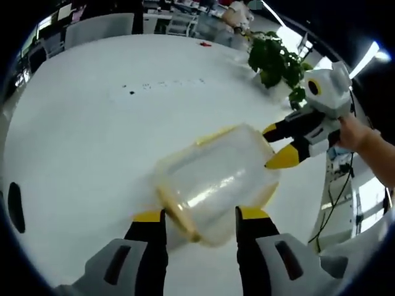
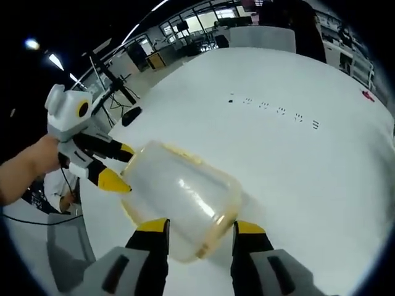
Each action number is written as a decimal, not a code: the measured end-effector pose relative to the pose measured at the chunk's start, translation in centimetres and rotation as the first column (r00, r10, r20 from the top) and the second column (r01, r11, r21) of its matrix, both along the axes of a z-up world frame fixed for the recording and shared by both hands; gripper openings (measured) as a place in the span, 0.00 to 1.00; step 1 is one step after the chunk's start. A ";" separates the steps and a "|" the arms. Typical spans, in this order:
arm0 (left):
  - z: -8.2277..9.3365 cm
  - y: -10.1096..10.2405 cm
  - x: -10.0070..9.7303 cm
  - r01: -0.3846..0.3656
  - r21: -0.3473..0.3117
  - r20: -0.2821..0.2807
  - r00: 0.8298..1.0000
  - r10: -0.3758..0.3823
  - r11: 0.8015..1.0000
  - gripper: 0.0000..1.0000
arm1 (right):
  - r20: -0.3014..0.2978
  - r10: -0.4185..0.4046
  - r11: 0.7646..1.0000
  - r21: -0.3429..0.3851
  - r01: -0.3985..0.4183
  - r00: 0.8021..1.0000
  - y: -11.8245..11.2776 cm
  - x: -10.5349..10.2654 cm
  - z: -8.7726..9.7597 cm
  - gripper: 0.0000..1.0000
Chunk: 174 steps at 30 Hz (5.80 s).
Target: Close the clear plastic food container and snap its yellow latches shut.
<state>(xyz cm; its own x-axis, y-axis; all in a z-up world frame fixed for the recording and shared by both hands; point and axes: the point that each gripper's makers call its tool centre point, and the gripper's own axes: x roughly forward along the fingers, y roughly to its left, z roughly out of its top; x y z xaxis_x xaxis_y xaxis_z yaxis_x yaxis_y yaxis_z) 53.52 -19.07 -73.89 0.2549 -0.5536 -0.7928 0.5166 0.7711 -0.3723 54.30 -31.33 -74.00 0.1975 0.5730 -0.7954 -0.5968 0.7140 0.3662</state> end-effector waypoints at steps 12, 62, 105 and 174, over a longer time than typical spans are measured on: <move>0.1 -0.6 -0.2 0.029 -0.019 -0.001 1.000 -0.029 0.999 0.36 | -0.118 0.012 1.000 0.028 -0.009 0.993 1.4 -1.3 0.2 0.31; 1.9 0.7 0.2 0.145 0.021 0.065 0.987 -0.146 0.989 0.42 | 0.048 0.233 0.962 -0.161 -0.222 0.971 -0.3 -1.0 1.0 0.33; 4.3 -0.6 -0.3 0.613 0.281 0.260 0.692 -0.674 0.738 0.37 | 0.157 0.619 0.771 -0.304 -0.559 0.769 1.8 -1.1 3.3 0.32; 1.9 -6.8 -3.3 0.757 0.364 0.267 0.474 -0.839 0.543 0.42 | 0.181 0.738 0.673 -0.266 -0.690 0.650 6.2 2.1 1.3 0.37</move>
<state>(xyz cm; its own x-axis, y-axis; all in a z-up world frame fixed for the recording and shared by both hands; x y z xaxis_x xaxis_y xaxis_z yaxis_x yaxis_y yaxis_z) 50.26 -25.83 -72.03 0.0590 -0.5375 -0.8412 0.9959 -0.0259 0.0864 56.36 -25.17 -72.68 -0.0139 0.4928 -0.8700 -0.9972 0.0577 0.0486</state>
